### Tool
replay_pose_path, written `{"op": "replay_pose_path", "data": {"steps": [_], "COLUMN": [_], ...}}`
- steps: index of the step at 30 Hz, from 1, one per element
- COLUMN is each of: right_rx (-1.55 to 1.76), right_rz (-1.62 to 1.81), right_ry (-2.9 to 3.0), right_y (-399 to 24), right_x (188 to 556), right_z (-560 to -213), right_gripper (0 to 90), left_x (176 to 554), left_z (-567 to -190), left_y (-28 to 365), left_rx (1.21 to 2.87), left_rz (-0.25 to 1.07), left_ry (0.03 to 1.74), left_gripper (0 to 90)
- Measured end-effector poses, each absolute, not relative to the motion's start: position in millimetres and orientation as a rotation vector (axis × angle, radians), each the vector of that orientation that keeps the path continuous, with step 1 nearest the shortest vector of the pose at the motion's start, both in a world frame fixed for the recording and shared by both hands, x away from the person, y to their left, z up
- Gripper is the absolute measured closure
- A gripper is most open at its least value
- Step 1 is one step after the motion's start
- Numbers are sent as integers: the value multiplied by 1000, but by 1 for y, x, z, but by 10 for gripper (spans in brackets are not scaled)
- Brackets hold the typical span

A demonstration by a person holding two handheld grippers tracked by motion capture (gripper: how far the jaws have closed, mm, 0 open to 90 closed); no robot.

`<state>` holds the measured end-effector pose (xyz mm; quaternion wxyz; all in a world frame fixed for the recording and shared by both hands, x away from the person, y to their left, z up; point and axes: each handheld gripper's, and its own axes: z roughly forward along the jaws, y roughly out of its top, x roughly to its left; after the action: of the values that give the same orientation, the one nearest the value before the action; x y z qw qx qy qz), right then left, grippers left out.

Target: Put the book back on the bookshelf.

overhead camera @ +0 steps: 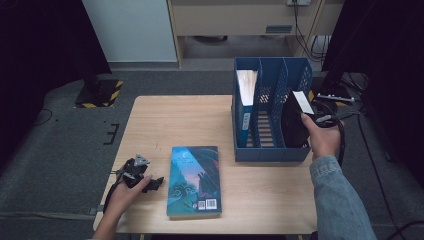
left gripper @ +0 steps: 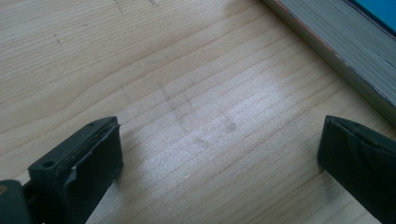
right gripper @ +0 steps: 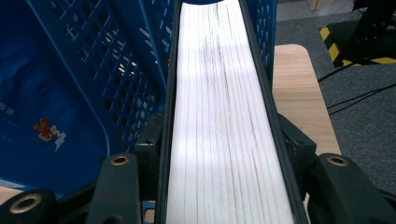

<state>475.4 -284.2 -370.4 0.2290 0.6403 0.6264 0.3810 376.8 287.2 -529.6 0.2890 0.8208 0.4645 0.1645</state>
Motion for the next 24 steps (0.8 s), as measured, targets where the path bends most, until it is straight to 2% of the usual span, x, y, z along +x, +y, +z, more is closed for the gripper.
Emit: {"op": "replay_pose_path", "data": {"steps": [24], "right_rx": [1820], "right_rz": [1014], "right_ry": [1705], "right_y": [-283], "right_x": [477], "right_z": [-369], "right_gripper": [518], "left_x": [377], "left_z": [-529], "left_y": [286], "left_rx": [2200], "left_rz": [429], "left_ry": [1229], "left_gripper": [0]}}
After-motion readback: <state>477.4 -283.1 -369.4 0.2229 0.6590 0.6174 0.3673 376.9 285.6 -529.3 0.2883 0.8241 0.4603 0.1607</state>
